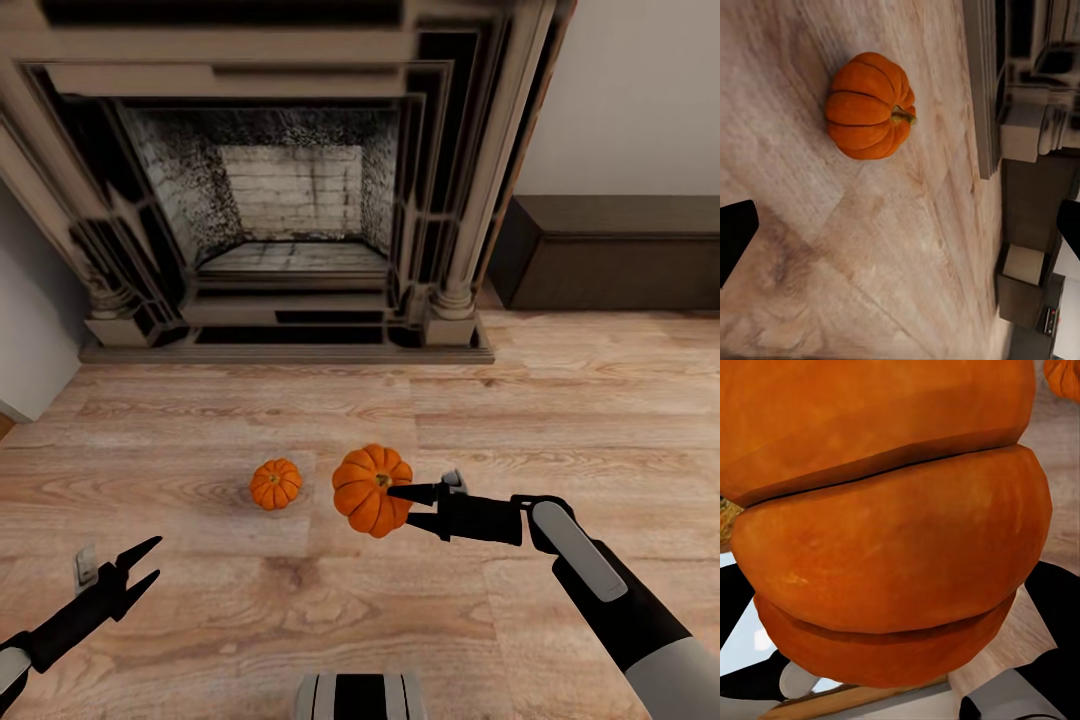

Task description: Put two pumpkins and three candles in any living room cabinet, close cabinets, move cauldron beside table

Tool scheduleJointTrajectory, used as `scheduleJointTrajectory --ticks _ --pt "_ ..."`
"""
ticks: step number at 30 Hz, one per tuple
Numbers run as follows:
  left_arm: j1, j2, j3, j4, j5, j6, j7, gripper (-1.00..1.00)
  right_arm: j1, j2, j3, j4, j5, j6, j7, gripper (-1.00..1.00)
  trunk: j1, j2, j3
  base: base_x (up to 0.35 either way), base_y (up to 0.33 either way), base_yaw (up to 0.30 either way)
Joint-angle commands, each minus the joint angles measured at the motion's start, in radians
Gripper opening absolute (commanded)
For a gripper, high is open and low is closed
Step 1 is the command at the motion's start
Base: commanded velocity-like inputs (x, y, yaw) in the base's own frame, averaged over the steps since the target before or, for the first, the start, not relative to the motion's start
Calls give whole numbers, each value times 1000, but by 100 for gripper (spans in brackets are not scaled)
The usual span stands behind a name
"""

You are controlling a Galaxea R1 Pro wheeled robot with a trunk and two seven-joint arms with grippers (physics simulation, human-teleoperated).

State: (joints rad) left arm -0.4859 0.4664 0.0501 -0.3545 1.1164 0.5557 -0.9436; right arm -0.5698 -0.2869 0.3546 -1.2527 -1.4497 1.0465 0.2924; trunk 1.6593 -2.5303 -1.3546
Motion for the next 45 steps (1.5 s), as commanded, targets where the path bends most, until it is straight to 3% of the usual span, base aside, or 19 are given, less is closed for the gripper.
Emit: scheduleJointTrajectory --ticks 1,33,39,45 --pt "0 0 2 0 3 9 -1 100 -1 0 1 0 5 1 10 -100 0 -1 -5 0 0 0" --pt "0 1 -2 -1 2 8 -3 100 -1 2 -4 -29 20 -2 10 -100 15 -8 -128 0 0 0" --pt "0 1 -24 -1 2 8 -3 100 0 2 -5 -28 19 -2 10 -100 15 -8 -128 0 0 0" --pt "0 1 -28 0 2 8 -3 100 -1 3 -5 -28 19 -3 10 -100 16 -9 -143 0 0 -18"
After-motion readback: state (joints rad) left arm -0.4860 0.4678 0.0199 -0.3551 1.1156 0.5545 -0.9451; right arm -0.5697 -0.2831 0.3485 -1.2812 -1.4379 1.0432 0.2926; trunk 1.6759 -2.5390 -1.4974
